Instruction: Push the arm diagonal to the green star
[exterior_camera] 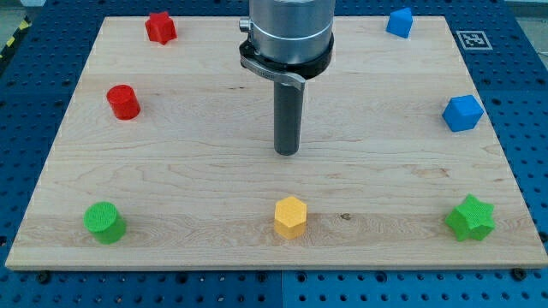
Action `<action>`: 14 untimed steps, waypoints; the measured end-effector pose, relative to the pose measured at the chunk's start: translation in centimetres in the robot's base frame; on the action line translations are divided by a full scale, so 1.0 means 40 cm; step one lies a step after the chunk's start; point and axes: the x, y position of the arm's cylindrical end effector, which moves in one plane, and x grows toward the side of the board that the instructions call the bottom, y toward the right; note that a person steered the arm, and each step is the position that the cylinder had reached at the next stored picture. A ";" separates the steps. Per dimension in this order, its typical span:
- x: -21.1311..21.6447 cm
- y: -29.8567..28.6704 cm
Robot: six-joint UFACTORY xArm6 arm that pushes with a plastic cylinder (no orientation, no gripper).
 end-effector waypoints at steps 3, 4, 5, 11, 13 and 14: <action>0.005 0.228; 0.031 0.294; 0.032 0.294; 0.036 0.294; -0.006 0.276; -0.049 0.275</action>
